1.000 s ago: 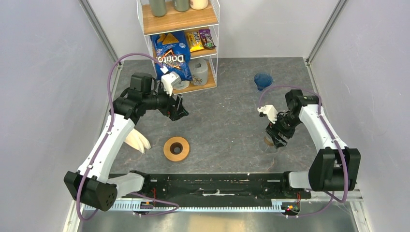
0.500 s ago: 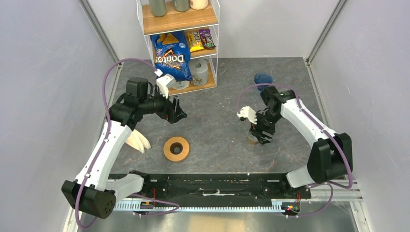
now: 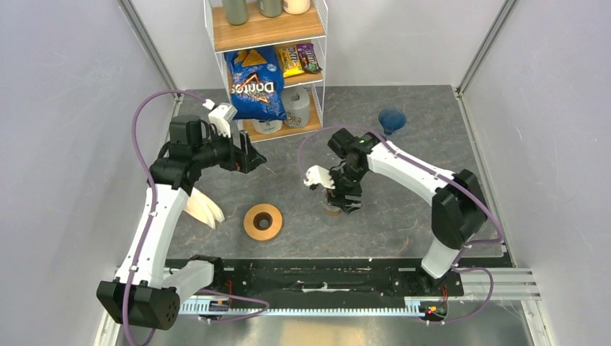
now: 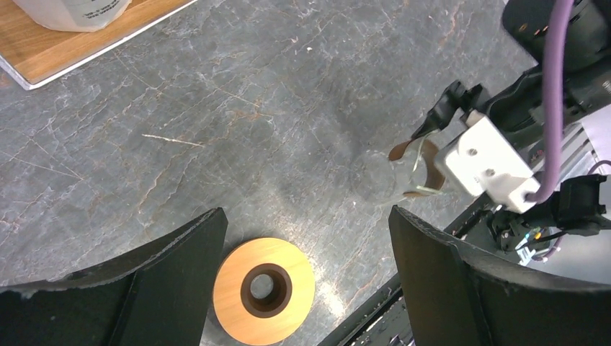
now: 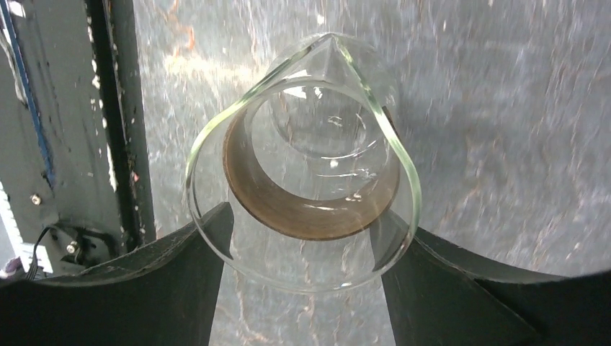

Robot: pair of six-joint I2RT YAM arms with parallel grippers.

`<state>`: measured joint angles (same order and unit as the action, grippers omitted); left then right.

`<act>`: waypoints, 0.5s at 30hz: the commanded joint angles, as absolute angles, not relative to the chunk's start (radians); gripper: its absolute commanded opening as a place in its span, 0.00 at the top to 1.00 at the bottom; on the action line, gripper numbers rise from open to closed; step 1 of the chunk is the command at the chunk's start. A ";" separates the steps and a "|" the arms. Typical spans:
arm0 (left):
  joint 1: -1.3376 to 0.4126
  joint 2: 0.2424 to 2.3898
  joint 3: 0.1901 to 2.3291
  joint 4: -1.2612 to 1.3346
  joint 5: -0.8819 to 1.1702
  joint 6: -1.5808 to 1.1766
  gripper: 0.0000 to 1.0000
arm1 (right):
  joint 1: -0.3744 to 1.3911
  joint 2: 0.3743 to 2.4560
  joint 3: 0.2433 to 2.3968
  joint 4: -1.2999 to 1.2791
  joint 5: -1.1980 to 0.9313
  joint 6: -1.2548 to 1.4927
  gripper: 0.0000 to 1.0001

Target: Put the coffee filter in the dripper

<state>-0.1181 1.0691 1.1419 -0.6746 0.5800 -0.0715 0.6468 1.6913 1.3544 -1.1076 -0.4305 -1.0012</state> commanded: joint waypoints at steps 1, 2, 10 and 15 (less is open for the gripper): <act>-0.102 1.042 1.137 -0.635 0.598 -0.129 0.09 | 0.714 1.772 1.436 -1.053 -0.433 -0.949 0.21; -0.099 1.043 1.137 -0.640 0.597 -0.129 0.09 | 0.728 1.783 1.448 -1.050 -0.431 -0.941 0.21; -0.088 1.032 1.143 -0.668 0.581 -0.120 0.08 | 0.752 1.808 1.490 -1.043 -0.427 -0.897 0.19; -0.088 1.044 1.161 -0.680 0.587 -0.121 0.08 | 0.752 1.753 1.528 -1.075 -0.448 -0.852 0.03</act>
<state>-0.0929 1.0573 1.1381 -0.6788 0.5777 -0.0940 0.7490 1.8130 1.4628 -1.0599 -0.4217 -0.8982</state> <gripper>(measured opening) 0.919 0.939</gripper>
